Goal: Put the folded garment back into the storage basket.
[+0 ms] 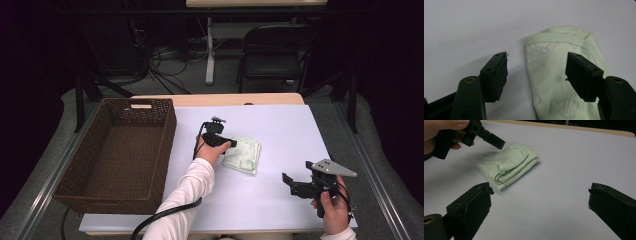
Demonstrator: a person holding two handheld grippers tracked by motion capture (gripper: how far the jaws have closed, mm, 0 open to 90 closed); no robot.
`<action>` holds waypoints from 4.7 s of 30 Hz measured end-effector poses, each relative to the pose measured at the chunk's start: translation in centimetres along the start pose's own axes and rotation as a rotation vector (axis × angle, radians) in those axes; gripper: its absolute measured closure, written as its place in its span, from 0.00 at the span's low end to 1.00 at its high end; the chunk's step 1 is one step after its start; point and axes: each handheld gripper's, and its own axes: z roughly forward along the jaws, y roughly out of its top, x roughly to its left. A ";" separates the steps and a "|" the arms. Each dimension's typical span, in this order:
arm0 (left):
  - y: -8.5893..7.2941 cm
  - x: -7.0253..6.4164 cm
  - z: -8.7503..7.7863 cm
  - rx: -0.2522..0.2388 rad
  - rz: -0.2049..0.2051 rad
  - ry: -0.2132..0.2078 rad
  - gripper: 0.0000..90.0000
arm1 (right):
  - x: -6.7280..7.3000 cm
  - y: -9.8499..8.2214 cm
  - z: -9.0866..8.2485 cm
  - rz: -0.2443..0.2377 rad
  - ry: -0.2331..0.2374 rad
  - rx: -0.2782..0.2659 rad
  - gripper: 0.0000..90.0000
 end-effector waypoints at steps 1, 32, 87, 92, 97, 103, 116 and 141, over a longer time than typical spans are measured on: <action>-0.1 0.0 0.1 0.002 -0.001 0.002 0.39 | 0.0 0.0 0.0 0.000 0.002 -0.002 0.04; -1.2 -0.3 1.4 0.012 -0.022 -0.009 0.73 | 0.0 -0.1 0.2 -0.014 0.006 -0.001 0.05; -0.5 -2.7 -1.2 -0.112 0.038 -0.060 1.00 | -0.1 -0.2 0.2 -0.005 0.019 0.005 0.06; -0.3 -3.5 -1.7 -0.122 0.064 -0.067 1.00 | -0.2 -0.2 0.1 -0.006 0.020 0.006 0.06; 0.0 -4.1 -2.5 -0.135 0.082 -0.087 1.00 | -0.2 -0.2 0.1 -0.003 0.022 0.011 0.06; 0.3 -4.9 -3.1 -0.148 0.101 -0.116 1.00 | -0.2 -0.2 0.1 -0.004 0.022 0.011 0.06; 1.0 -6.6 -4.4 -0.172 0.144 -0.158 1.00 | -0.3 -0.2 0.1 -0.009 0.017 0.012 0.06; 2.6 -6.1 -9.1 -0.241 0.176 -0.108 1.00 | -0.3 -0.2 0.1 -0.005 0.021 0.007 0.06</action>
